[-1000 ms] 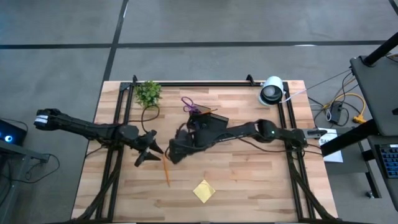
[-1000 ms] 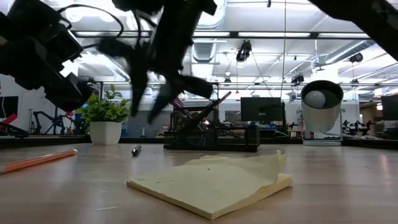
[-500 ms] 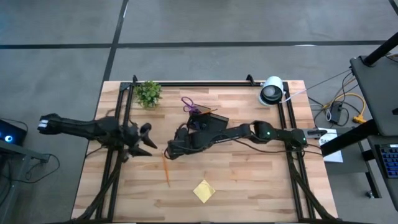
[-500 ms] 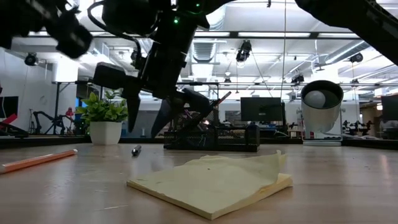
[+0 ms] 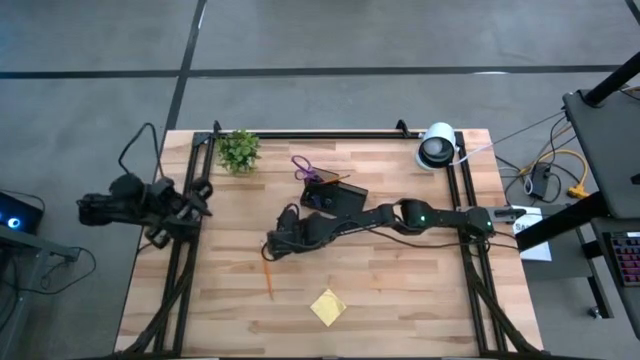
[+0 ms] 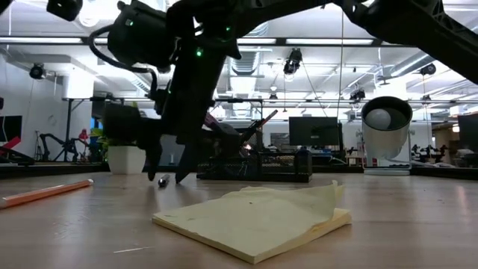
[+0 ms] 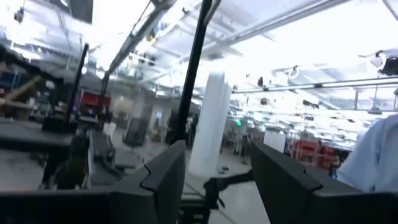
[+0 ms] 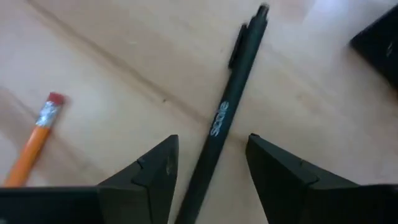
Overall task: Pick and place office supplies into organizer
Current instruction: Put the black pen into the black desk organizer
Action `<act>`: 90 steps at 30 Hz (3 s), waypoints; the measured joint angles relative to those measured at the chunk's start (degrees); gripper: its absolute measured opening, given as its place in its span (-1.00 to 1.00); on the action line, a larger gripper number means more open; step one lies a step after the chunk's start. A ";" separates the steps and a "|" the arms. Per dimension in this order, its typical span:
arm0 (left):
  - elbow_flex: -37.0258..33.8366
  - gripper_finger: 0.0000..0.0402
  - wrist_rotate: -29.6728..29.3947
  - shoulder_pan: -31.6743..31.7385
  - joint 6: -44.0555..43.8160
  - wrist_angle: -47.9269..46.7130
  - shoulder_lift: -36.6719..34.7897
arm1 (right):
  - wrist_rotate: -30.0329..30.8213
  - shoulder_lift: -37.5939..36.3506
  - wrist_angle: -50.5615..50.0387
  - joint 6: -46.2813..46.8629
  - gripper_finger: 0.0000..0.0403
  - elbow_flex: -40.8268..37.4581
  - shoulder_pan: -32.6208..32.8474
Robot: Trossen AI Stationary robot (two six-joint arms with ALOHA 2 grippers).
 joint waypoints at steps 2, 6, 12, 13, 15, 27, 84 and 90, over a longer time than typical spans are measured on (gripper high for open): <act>0.20 -0.17 -1.23 0.00 0.00 0.00 -0.92 | 1.41 0.04 -0.87 -0.47 -0.17 -0.19 -0.04; 0.52 -0.17 -2.63 0.02 0.02 -0.29 -1.14 | 2.34 1.18 -3.84 -0.64 -0.33 -0.09 0.00; 1.06 -0.17 -2.63 0.02 0.09 0.00 1.19 | 0.58 2.62 -6.55 -1.61 -0.67 0.07 0.85; 1.05 -0.17 -2.63 0.02 0.29 0.02 1.38 | 0.39 2.62 -6.84 -2.32 -0.73 0.06 1.04; 1.05 -0.17 -2.63 0.02 0.51 0.08 1.77 | 0.01 2.29 -7.98 -3.95 -0.85 -0.02 1.44; 0.94 -0.17 -5.75 0.02 4.74 -11.14 2.14 | -6.23 -5.14 -14.62 2.43 -0.93 -0.98 5.66; 21.21 0.03 41.45 39.91 -20.35 38.28 72.55 | 37.36 -19.69 -35.27 -2.02 -0.94 -2.38 7.84; 23.13 -0.08 42.61 39.91 -19.19 38.55 76.40 | 37.23 -19.69 -35.45 -1.68 -0.94 -2.43 7.41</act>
